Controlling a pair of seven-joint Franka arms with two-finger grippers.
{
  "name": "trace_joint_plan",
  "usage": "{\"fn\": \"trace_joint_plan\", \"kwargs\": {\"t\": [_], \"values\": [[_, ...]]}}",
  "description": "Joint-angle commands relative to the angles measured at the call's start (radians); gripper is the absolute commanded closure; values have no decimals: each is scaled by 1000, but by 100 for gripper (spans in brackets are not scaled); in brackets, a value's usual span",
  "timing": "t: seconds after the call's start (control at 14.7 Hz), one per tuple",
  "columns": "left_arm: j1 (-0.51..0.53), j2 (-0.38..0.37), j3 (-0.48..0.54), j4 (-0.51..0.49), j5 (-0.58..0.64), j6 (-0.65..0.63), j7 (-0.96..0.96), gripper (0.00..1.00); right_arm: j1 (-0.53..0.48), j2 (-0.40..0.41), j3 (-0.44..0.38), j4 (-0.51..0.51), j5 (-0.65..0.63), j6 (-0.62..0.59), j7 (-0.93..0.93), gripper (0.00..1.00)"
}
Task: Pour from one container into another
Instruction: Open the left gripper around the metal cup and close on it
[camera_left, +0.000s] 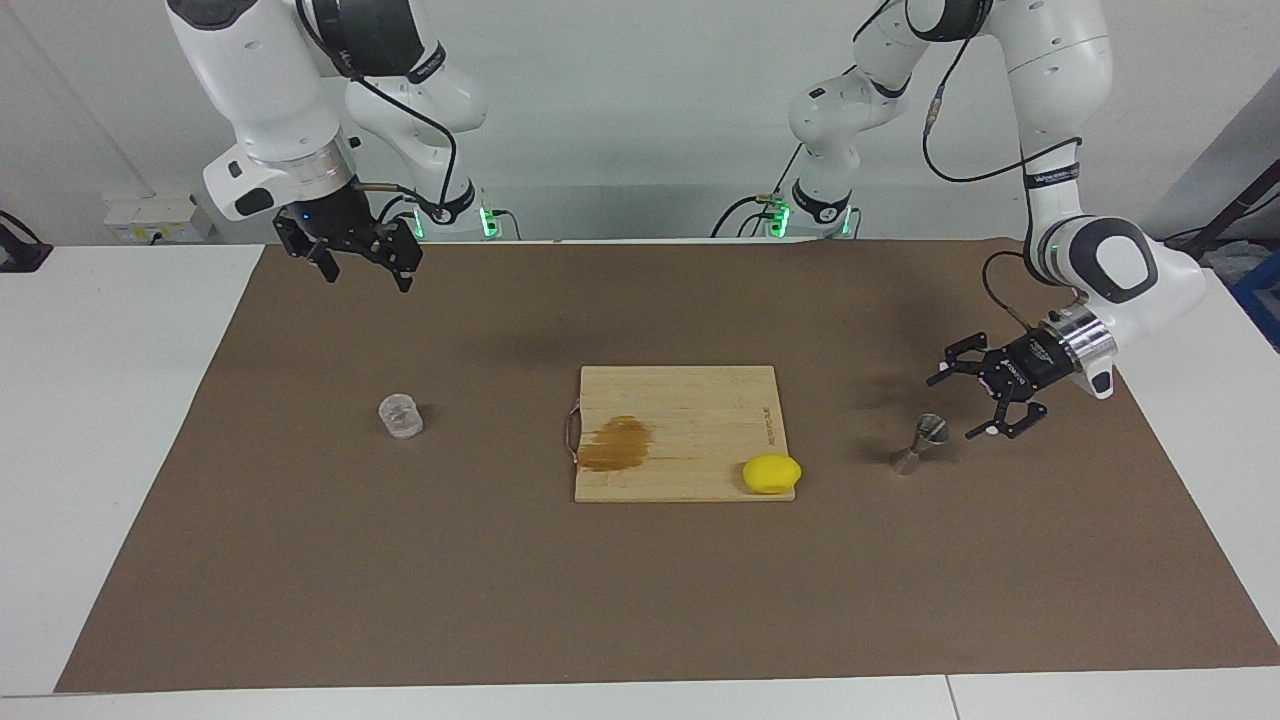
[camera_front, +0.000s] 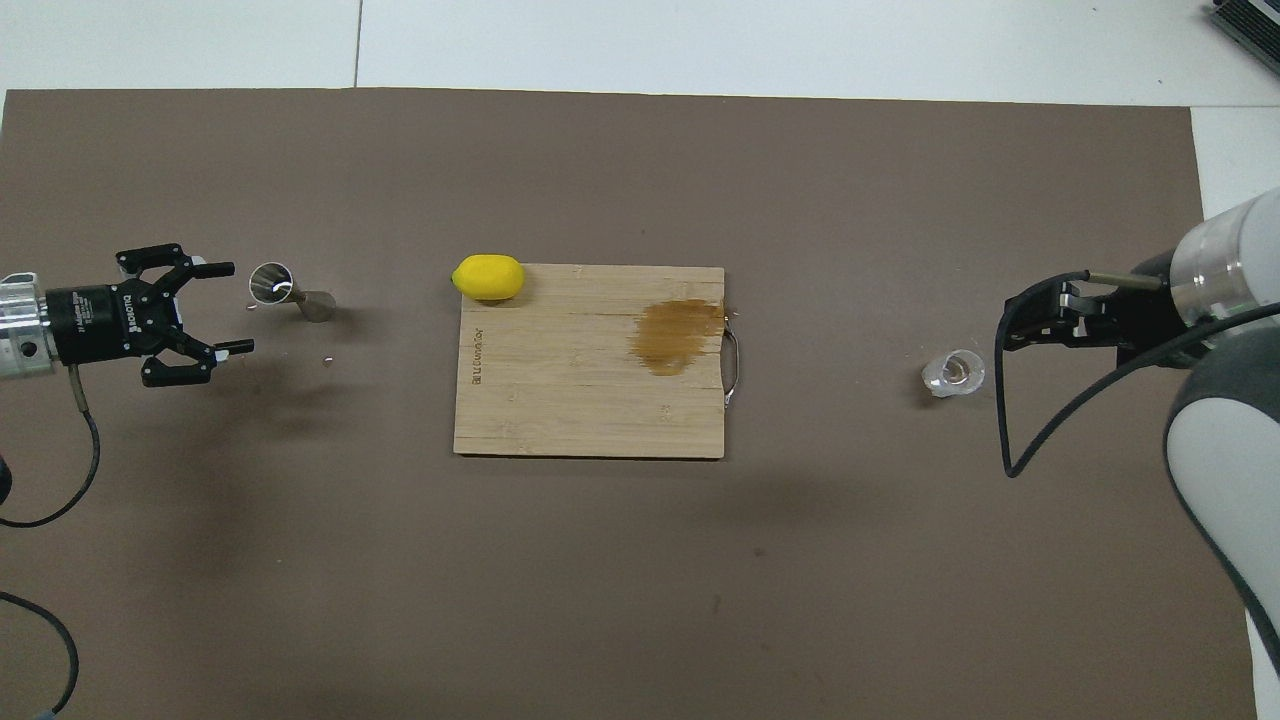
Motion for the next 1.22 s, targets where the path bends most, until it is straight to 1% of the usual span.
{"fn": "trace_joint_plan", "kwargs": {"t": [0.0, 0.2, 0.68, 0.88, 1.16], "values": [[-32, -31, 5, -38, -36, 39, 14, 0, -13, -21, 2, -21, 23, 3, -24, 0], [-58, -24, 4, -38, -51, 89, 34, 0, -13, -21, 2, -21, 23, 3, -25, 0], [-62, -24, 4, -53, -58, 99, 67, 0, -13, -21, 2, -21, 23, 1, -24, 0], [-82, -22, 4, -54, -73, 126, 70, 0, -13, -21, 2, -21, 23, 3, -24, 0], [-84, -19, 4, -54, -91, 157, 71, 0, -13, -21, 2, -21, 23, 3, -24, 0]]}}
